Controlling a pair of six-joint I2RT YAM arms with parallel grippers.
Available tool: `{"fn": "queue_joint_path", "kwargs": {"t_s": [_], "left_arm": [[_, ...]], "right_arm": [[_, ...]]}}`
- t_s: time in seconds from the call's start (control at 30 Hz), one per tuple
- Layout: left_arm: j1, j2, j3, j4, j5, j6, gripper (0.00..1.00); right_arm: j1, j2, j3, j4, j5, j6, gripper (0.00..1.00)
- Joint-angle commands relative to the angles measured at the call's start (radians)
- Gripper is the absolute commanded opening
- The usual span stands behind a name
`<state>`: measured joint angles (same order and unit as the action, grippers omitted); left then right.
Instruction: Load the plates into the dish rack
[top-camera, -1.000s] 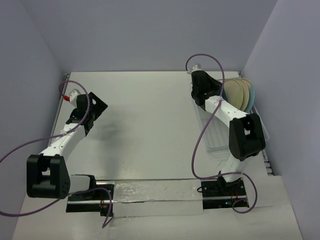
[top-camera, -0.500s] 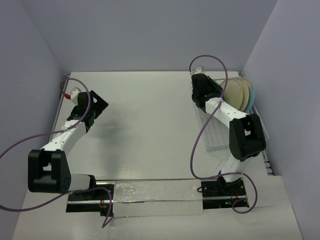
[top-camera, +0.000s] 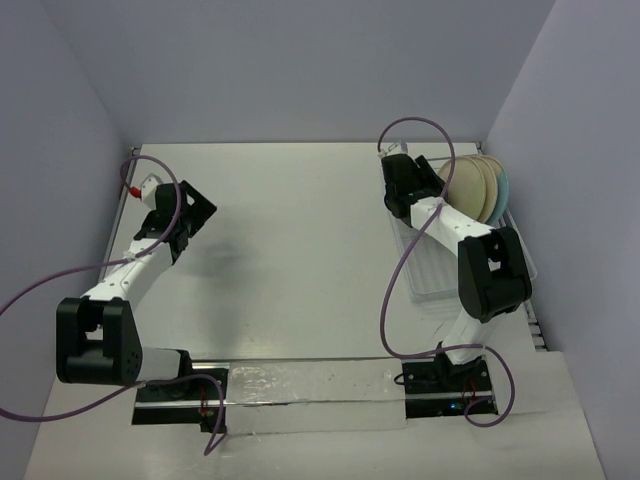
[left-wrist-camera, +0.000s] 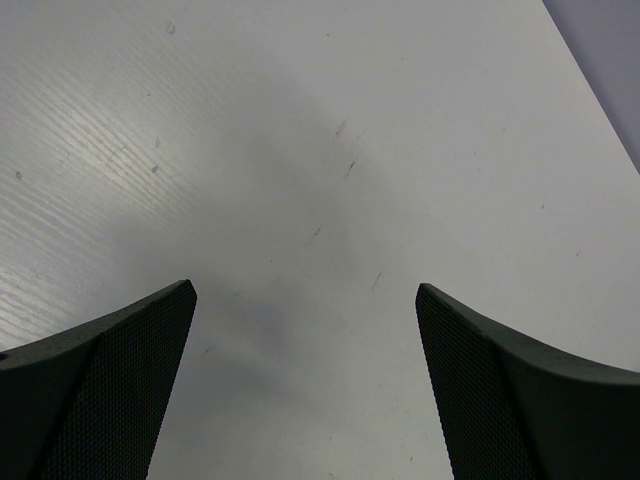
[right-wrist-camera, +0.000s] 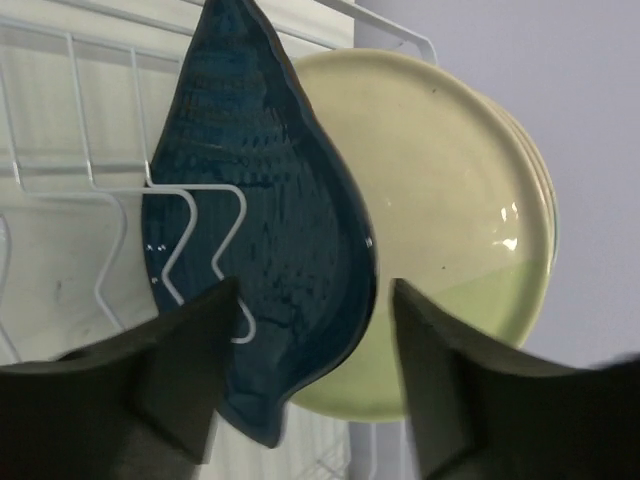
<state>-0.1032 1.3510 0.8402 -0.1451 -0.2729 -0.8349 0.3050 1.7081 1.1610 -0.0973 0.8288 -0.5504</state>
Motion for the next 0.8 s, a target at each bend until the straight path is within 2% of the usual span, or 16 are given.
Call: {"fn": "queue_joint_path", "kwargs": {"t_s": [0.0, 0.03, 0.1, 0.2, 0.3, 0.47, 0.53, 0.67, 0.77], "left_arm": [[-0.004, -0.02, 0.054, -0.003, -0.005, -0.001, 0.99], [-0.005, -0.02, 0.056, -0.002, -0.005, 0.001, 0.99], [-0.007, -0.022, 0.06, 0.003, 0.0, 0.007, 0.99], [-0.013, -0.028, 0.066, 0.017, 0.014, 0.017, 0.99], [-0.024, -0.042, 0.071, 0.038, 0.031, 0.034, 0.99], [-0.047, -0.039, 0.122, 0.044, 0.06, 0.07, 0.99], [-0.066, -0.039, 0.143, 0.036, 0.039, 0.081, 0.99], [-0.09, -0.058, 0.163, 0.024, 0.024, 0.106, 0.99], [-0.094, -0.099, 0.133, 0.054, 0.029, 0.118, 0.99]], "right_arm": [[0.004, -0.003, 0.071, -0.008, 0.031, 0.049, 0.86], [0.004, -0.012, 0.084, -0.008, 0.037, 0.053, 0.93], [0.003, -0.023, 0.114, -0.009, 0.043, 0.057, 0.99], [0.003, -0.067, 0.16, -0.022, 0.024, 0.067, 1.0], [0.003, -0.116, 0.239, -0.098, -0.064, 0.123, 1.0], [0.0, -0.182, 0.425, -0.274, -0.327, 0.322, 1.0], [-0.005, -0.198, 0.482, -0.306, -0.382, 0.422, 1.0], [-0.024, -0.255, 0.492, -0.315, -0.514, 0.644, 1.0], [-0.025, -0.302, 0.458, -0.337, -0.551, 0.774, 1.0]]}}
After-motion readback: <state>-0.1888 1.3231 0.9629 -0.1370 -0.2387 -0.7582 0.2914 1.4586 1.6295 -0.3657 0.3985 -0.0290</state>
